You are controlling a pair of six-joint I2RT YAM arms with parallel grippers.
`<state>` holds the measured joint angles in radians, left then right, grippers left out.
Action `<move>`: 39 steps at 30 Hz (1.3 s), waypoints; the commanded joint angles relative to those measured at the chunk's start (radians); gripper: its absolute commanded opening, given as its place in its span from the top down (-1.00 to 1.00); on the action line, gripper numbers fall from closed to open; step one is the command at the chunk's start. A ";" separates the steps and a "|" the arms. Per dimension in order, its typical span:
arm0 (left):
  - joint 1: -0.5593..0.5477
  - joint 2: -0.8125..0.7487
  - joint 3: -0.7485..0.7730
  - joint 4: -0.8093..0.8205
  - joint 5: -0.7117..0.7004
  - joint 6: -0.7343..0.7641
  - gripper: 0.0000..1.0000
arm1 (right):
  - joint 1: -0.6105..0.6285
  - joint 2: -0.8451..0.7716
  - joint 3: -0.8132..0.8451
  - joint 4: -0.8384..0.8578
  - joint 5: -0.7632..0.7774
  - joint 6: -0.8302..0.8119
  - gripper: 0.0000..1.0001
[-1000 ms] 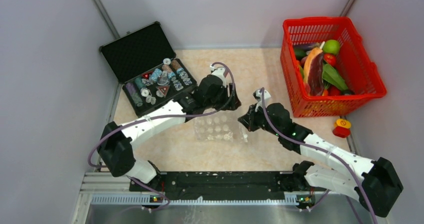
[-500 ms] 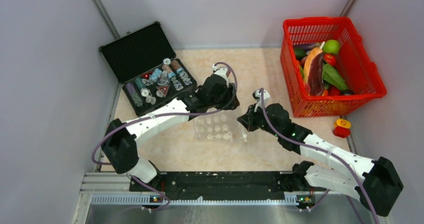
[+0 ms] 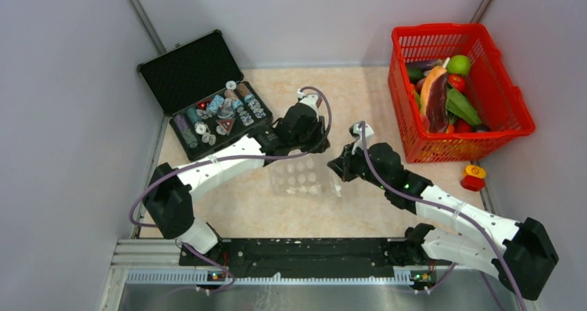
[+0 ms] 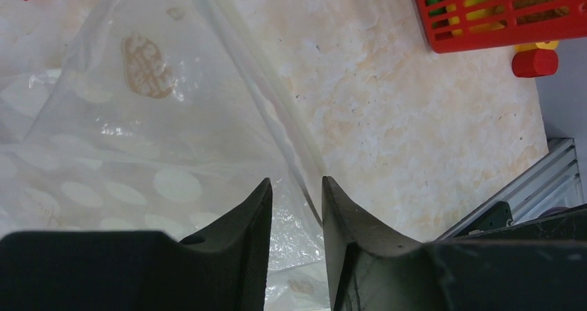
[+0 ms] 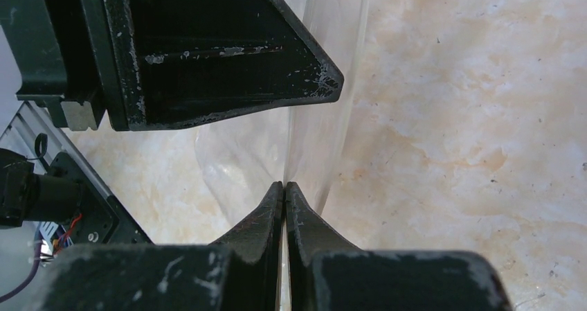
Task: Place the food in the zip-top bag and seal the zipper
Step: Open the zipper of the food storage bag.
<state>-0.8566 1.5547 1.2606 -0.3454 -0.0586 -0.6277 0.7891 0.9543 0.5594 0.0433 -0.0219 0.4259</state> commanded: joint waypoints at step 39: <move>-0.009 -0.087 -0.034 0.011 0.034 0.079 1.00 | -0.002 0.053 0.071 0.055 0.041 0.188 0.34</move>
<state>-0.8604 1.5040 1.2335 -0.3672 -0.0452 -0.5652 0.7887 0.9756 0.6052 0.0055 0.0616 0.5629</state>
